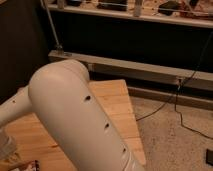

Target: Push the eraser across the table

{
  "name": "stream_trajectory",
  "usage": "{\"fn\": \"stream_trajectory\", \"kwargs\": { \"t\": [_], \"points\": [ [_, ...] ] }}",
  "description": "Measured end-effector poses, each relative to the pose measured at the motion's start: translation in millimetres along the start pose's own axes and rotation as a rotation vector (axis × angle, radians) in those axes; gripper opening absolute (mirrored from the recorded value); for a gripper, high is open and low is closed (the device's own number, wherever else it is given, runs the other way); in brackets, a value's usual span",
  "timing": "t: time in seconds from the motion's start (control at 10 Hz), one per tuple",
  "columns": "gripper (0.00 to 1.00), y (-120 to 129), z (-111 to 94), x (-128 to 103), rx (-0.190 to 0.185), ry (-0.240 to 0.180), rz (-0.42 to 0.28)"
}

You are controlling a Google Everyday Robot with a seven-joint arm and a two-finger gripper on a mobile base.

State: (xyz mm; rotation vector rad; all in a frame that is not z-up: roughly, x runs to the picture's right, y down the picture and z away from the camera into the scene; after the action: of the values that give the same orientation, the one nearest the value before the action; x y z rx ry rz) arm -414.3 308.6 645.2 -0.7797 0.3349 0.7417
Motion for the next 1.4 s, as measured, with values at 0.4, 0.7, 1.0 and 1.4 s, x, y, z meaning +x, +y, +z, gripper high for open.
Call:
{"fn": "stream_trajectory", "kwargs": {
  "t": [0.4,0.7,1.0,1.4],
  "points": [
    [0.00,11,28,2,0.050,-0.003,-0.043],
    [0.00,15,45,-4,0.069,0.011,-0.053],
    [0.00,11,56,-15,0.083,0.014,-0.039],
    [0.00,10,61,-20,0.082,0.019,-0.037]
  ]
}}
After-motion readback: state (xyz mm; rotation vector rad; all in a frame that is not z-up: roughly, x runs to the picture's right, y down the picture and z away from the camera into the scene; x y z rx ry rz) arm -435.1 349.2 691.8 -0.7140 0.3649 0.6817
